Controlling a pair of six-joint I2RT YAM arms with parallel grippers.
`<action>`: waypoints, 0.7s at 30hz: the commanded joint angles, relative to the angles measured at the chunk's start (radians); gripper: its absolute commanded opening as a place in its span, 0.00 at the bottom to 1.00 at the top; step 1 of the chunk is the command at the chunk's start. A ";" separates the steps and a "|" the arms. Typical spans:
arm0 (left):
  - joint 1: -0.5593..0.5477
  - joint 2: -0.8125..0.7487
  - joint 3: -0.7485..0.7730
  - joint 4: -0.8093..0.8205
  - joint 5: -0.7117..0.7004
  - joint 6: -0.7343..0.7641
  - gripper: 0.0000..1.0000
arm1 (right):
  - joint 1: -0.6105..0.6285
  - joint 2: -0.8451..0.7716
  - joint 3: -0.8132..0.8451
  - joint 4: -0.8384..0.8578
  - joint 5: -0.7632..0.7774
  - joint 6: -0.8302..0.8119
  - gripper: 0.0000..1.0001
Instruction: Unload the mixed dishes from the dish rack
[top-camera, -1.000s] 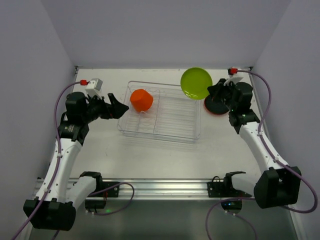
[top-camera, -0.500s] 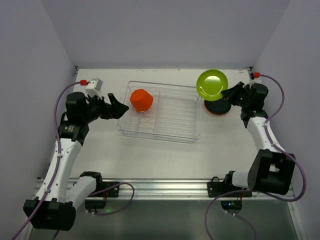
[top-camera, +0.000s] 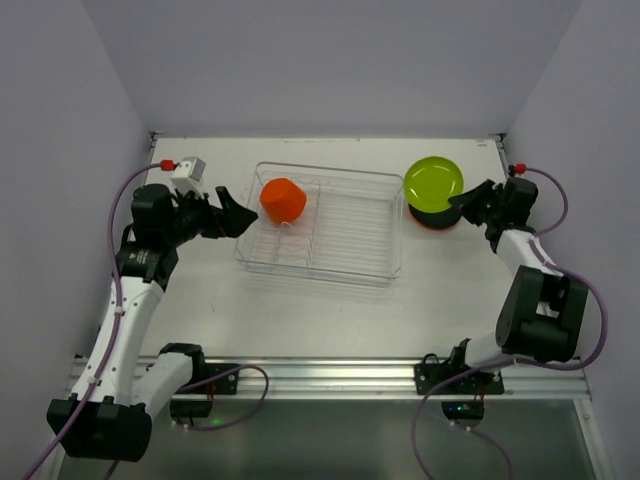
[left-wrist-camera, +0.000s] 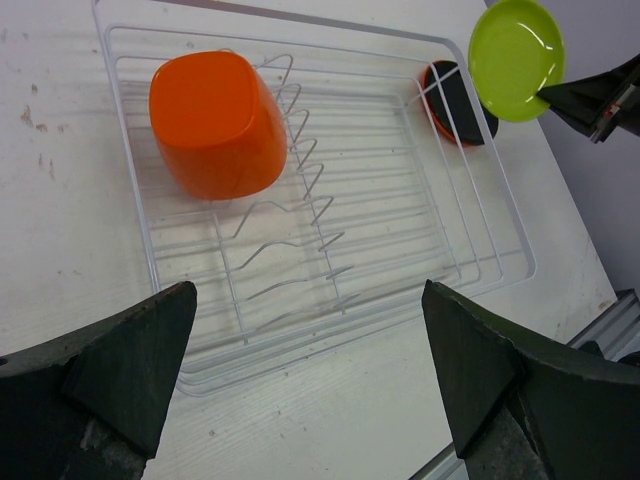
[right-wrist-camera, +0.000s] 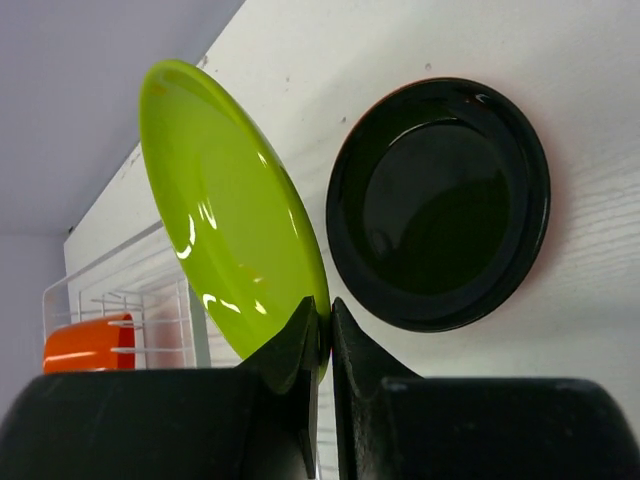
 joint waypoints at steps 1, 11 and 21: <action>-0.007 -0.015 -0.008 0.026 0.015 0.017 1.00 | -0.019 0.042 -0.009 0.050 0.005 0.026 0.00; -0.007 -0.026 -0.011 0.029 0.034 0.020 1.00 | -0.061 0.110 -0.020 0.095 -0.044 0.069 0.00; -0.007 -0.030 -0.008 0.029 0.040 0.020 1.00 | -0.074 0.200 0.026 0.055 -0.051 0.087 0.00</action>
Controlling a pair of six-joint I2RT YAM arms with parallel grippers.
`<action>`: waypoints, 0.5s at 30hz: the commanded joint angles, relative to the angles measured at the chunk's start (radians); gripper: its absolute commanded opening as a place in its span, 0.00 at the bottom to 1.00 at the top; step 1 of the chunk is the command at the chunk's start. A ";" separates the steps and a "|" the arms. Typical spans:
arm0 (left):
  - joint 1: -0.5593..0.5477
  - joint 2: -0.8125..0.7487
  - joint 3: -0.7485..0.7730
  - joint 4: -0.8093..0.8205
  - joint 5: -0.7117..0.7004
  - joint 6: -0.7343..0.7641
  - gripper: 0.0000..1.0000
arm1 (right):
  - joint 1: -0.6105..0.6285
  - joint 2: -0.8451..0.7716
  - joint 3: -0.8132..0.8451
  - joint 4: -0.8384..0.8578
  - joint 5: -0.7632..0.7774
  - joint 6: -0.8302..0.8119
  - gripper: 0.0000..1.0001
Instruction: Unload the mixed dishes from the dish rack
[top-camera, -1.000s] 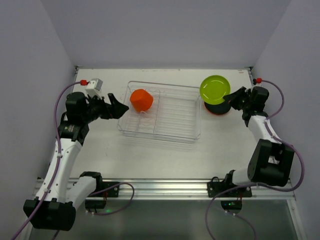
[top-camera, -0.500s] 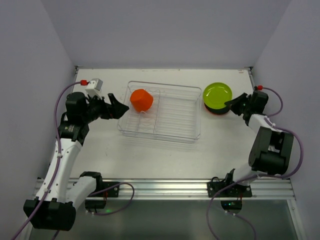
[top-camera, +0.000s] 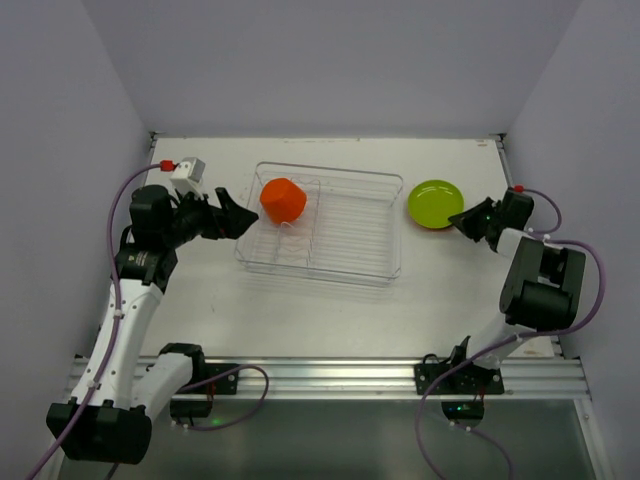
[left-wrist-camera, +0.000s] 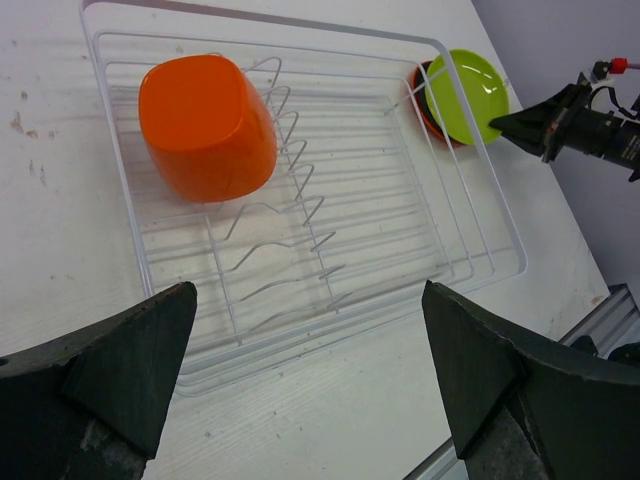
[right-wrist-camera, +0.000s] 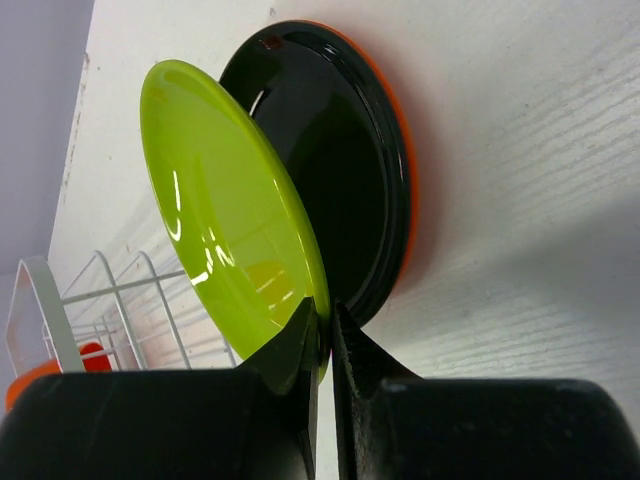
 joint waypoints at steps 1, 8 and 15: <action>-0.007 -0.015 -0.005 0.027 0.021 0.020 1.00 | -0.005 0.018 0.056 0.029 -0.038 0.023 0.00; -0.007 -0.012 -0.001 0.028 0.021 0.017 1.00 | -0.005 0.038 0.070 0.024 -0.035 0.032 0.00; -0.007 -0.009 0.001 0.027 0.021 0.017 1.00 | -0.005 0.081 0.120 -0.037 -0.023 0.040 0.00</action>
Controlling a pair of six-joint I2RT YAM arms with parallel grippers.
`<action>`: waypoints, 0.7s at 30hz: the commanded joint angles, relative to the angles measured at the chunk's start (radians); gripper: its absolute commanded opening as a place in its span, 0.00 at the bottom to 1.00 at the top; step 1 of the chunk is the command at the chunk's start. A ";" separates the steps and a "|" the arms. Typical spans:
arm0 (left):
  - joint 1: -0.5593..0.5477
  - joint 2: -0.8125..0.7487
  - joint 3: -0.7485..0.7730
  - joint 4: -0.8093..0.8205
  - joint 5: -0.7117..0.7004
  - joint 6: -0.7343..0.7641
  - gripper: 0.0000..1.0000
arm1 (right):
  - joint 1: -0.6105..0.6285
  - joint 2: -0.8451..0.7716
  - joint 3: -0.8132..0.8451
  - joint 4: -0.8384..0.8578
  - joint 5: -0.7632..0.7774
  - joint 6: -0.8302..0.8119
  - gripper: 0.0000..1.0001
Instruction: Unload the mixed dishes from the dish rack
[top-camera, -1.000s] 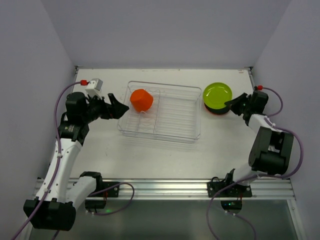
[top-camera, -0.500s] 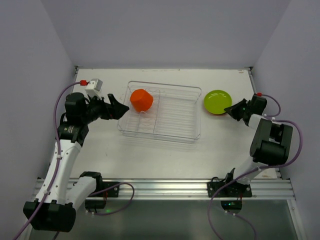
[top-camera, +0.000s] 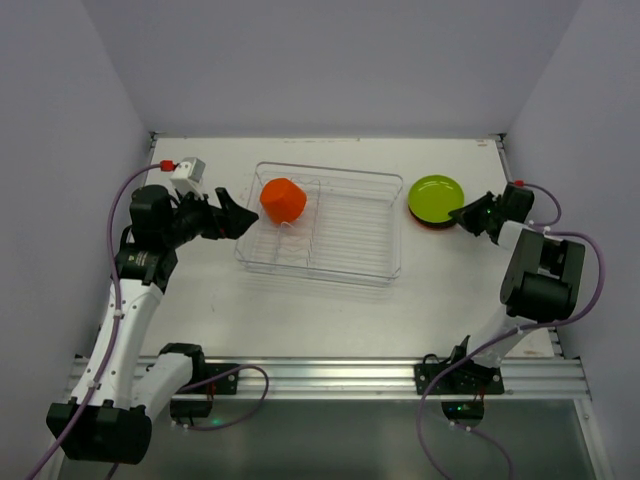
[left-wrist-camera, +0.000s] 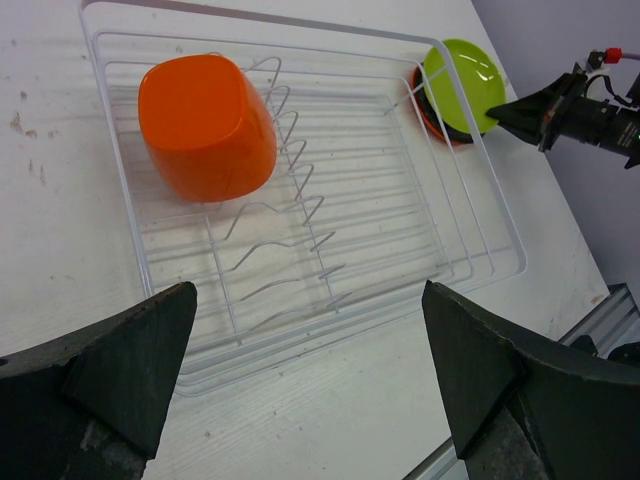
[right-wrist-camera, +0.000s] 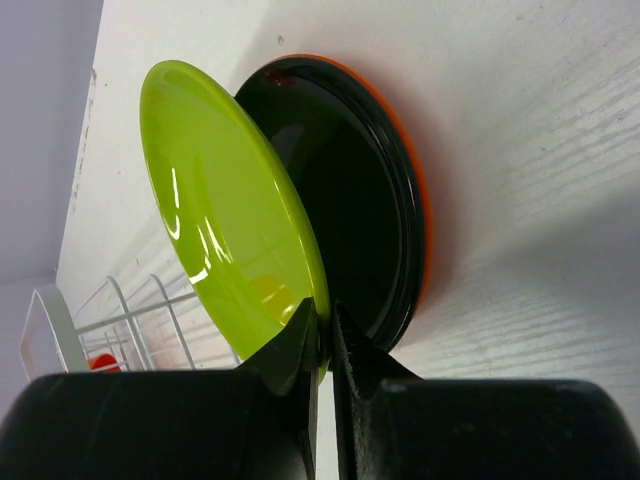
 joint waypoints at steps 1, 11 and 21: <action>-0.007 -0.009 0.002 0.026 0.018 0.017 1.00 | -0.005 0.015 0.052 -0.016 -0.015 0.028 0.00; -0.007 -0.012 -0.001 0.020 0.013 0.021 1.00 | -0.005 0.063 0.108 -0.076 -0.021 0.018 0.02; -0.007 -0.015 0.001 0.018 0.013 0.021 1.00 | -0.008 0.053 0.105 -0.084 -0.015 0.012 0.07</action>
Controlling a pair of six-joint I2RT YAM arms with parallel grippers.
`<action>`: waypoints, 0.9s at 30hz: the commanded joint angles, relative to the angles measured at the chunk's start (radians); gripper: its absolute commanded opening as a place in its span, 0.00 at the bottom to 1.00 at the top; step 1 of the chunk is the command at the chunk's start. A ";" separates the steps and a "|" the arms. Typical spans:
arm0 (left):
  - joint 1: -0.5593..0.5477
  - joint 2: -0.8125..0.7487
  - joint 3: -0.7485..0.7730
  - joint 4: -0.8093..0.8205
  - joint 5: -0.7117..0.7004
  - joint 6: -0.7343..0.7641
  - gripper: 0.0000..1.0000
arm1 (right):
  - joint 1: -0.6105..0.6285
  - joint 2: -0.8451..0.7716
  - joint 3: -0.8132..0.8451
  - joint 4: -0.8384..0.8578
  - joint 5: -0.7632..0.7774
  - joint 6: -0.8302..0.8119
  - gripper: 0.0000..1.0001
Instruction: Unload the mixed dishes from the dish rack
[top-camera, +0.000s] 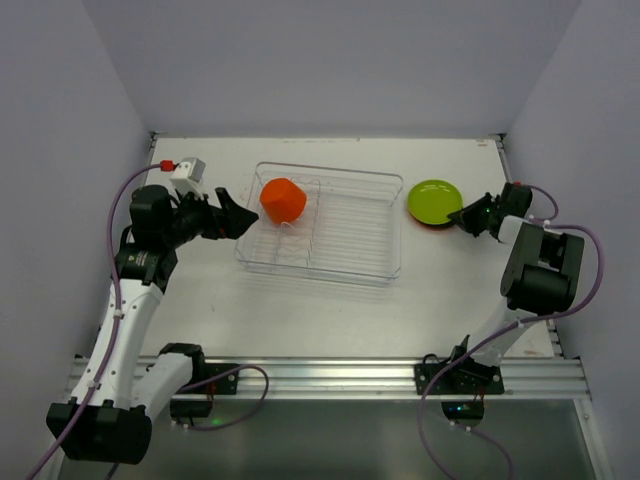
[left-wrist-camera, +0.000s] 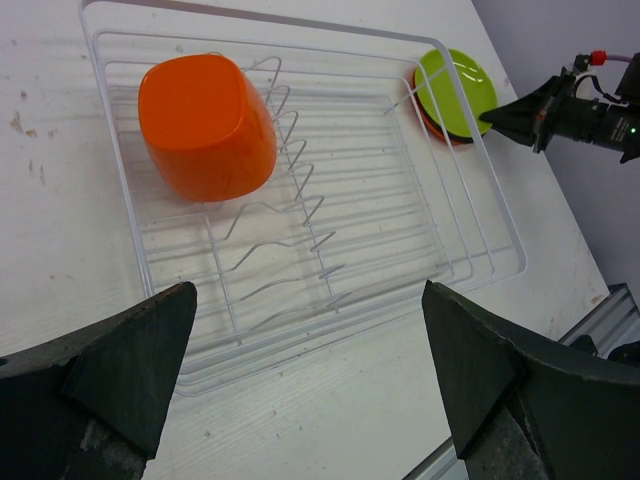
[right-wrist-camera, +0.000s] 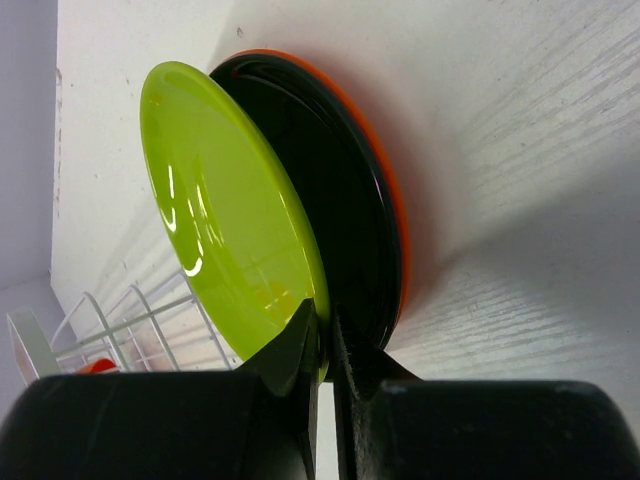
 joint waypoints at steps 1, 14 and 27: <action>-0.007 -0.017 0.002 0.017 0.014 0.021 1.00 | -0.007 -0.013 0.034 -0.003 -0.013 0.002 0.07; -0.007 -0.018 0.001 0.019 0.014 0.020 1.00 | -0.008 -0.035 0.025 -0.021 0.002 -0.014 0.25; -0.007 -0.028 -0.005 0.023 0.023 0.015 1.00 | -0.011 -0.081 0.025 -0.081 -0.016 -0.040 0.49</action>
